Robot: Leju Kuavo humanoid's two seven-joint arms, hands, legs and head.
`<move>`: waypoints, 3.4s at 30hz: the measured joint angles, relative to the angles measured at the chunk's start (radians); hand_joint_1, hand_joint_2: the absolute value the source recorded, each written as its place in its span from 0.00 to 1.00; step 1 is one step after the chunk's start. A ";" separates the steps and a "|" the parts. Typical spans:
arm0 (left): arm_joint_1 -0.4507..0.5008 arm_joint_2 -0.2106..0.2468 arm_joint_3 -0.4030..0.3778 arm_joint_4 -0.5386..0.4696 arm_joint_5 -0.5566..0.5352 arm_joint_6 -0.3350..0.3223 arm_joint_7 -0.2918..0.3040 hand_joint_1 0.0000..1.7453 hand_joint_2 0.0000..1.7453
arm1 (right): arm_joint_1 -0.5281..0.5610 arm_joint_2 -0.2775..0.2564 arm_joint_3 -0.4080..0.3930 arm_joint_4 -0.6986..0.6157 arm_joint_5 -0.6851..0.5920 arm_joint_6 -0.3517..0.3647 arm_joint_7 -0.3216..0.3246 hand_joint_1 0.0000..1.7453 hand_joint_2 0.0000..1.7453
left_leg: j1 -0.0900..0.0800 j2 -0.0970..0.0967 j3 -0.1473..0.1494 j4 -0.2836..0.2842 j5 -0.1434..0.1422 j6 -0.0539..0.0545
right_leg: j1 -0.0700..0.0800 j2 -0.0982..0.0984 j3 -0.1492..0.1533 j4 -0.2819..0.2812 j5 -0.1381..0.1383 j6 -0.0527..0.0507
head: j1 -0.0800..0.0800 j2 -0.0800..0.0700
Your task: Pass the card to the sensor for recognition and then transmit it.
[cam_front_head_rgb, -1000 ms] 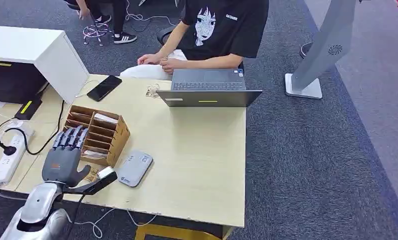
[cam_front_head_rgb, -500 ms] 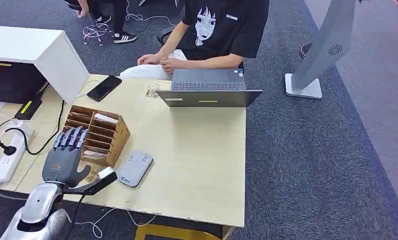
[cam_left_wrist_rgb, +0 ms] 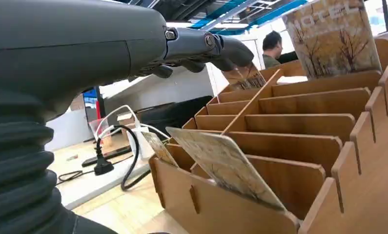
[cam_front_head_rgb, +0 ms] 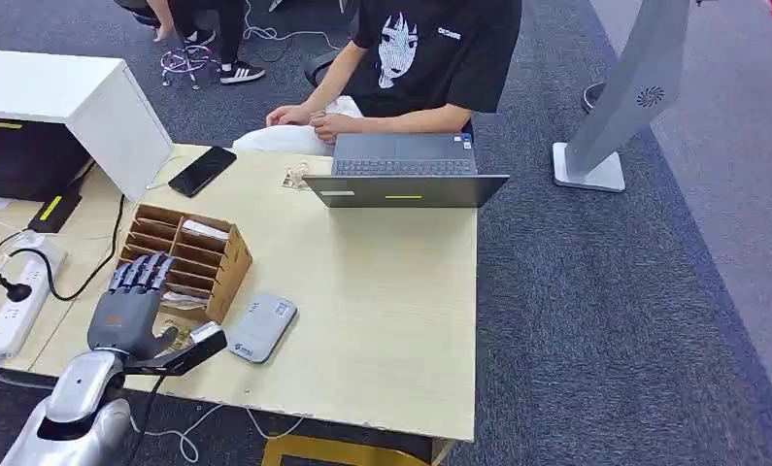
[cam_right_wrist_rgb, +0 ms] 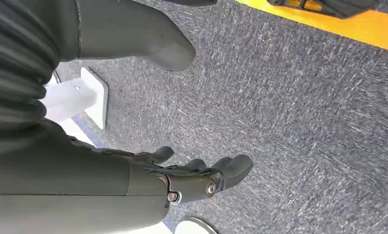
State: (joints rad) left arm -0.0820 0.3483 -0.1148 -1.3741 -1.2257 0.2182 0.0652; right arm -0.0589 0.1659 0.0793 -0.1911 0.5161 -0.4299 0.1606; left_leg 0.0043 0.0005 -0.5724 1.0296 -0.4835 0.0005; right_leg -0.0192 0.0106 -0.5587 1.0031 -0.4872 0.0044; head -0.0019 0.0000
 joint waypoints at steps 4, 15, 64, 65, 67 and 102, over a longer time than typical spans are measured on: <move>-0.011 0.000 0.000 0.016 0.001 0.000 -0.002 0.00 1.00 | -0.005 0.003 0.000 -0.002 0.001 0.004 0.000 0.00 1.00 | 0.000 0.000 0.000 0.000 0.000 0.000 | 0.000 0.000 0.000 0.000 0.000 0.000 | 0.000 0.000; -0.017 0.000 0.000 0.045 0.007 0.000 -0.004 0.00 1.00 | -0.010 0.008 0.000 -0.004 0.002 0.012 0.000 0.00 1.00 | 0.000 0.000 0.000 0.000 0.000 0.000 | 0.000 0.000 0.000 0.000 0.000 0.000 | 0.000 0.000; -0.081 -0.023 -0.094 0.086 0.119 0.010 -0.120 0.00 1.00 | -0.003 0.032 -0.067 -0.006 -0.034 0.019 -0.035 0.00 1.00 | 0.000 0.000 0.000 0.000 0.000 0.000 | 0.000 0.000 0.000 0.000 0.000 0.000 | 0.000 0.000; -0.081 -0.012 -0.098 0.086 0.149 -0.036 -0.131 0.00 1.00 | -0.003 0.031 -0.069 -0.006 -0.034 0.019 -0.035 0.00 1.00 | 0.000 0.000 0.000 0.000 0.000 0.000 | 0.000 0.001 0.000 0.000 0.000 0.000 | 0.000 0.000; -0.081 0.005 -0.102 0.087 0.197 -0.082 -0.153 0.00 1.00 | -0.002 0.031 -0.073 -0.006 -0.031 0.019 -0.035 0.00 1.00 | 0.000 0.000 0.000 0.000 0.000 0.000 | 0.000 0.001 0.000 0.000 0.000 0.000 | 0.000 0.000; -0.049 0.095 -0.125 0.017 0.239 -0.085 -0.138 0.00 1.00 | -0.003 0.026 -0.092 -0.006 -0.019 0.022 -0.029 0.00 1.00 | 0.000 0.000 0.000 0.000 0.000 0.000 | 0.000 0.001 0.000 0.000 0.000 0.000 | 0.000 0.000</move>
State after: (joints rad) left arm -0.1305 0.4437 -0.2399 -1.3573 -0.9869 0.1328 -0.0732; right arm -0.0621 0.1915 -0.0130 -0.1976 0.4967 -0.4078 0.1312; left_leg 0.0045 0.0007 -0.5726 1.0297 -0.4834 0.0004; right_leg -0.0191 0.0112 -0.5588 1.0032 -0.4871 0.0044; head -0.0019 0.0000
